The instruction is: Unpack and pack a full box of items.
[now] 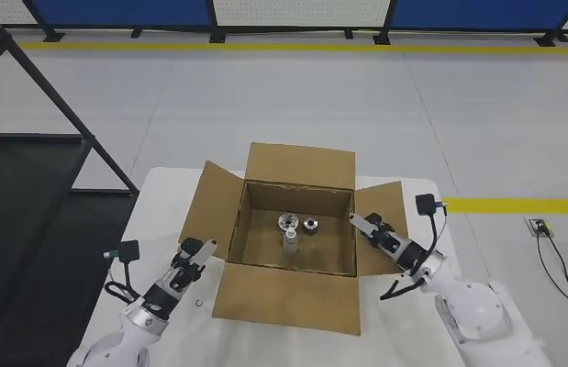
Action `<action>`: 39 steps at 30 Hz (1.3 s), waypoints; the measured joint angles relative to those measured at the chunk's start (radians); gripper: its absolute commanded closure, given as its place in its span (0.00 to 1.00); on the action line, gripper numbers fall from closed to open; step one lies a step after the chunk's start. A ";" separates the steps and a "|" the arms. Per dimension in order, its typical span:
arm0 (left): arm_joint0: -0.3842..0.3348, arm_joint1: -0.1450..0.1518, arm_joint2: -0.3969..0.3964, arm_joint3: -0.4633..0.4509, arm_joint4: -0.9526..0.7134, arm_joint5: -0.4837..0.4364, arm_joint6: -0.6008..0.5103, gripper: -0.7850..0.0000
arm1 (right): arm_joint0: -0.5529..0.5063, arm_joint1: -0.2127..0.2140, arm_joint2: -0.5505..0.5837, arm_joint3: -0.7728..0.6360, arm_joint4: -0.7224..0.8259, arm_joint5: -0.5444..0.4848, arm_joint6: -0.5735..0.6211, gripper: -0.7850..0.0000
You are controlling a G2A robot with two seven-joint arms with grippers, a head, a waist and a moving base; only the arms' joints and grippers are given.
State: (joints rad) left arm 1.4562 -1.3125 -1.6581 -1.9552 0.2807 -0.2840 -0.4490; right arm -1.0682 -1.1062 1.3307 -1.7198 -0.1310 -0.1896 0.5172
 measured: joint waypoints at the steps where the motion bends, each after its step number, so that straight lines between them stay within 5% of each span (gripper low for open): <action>1: 0.004 0.001 -0.005 0.000 -0.005 -0.004 0.002 0.00 | 0.003 -0.002 -0.020 -0.021 -0.024 -0.004 0.007 0.00; 13: 0.048 0.011 -0.033 0.011 -0.059 -0.059 0.030 0.00 | 0.219 -0.062 -0.339 0.094 -0.312 0.126 -0.024 0.00; 29: 0.058 0.024 -0.033 0.014 -0.083 -0.088 0.027 0.00 | 0.363 -0.147 -0.576 0.273 -0.671 0.320 -0.129 0.00; 30: 0.058 0.025 -0.032 0.013 -0.083 -0.089 0.027 0.00 | 0.368 -0.151 -0.583 0.280 -0.683 0.330 -0.128 0.05; 32: 0.060 0.027 -0.032 0.012 -0.084 -0.090 0.028 0.00 | 0.377 -0.161 -0.595 0.297 -0.707 0.354 -0.123 0.48; 36: 0.063 0.030 -0.033 0.011 -0.087 -0.094 0.030 0.00 | 0.390 -0.176 -0.609 0.320 -0.728 0.374 -0.110 0.62; 39: 0.065 0.032 -0.033 0.012 -0.091 -0.095 0.031 0.00 | 0.396 -0.185 -0.611 0.331 -0.741 0.386 -0.090 0.60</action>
State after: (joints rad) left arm 1.5208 -1.2808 -1.6909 -1.9433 0.1893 -0.3789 -0.4179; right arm -0.6722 -1.2908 0.7196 -1.3889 -0.8723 0.1960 0.4271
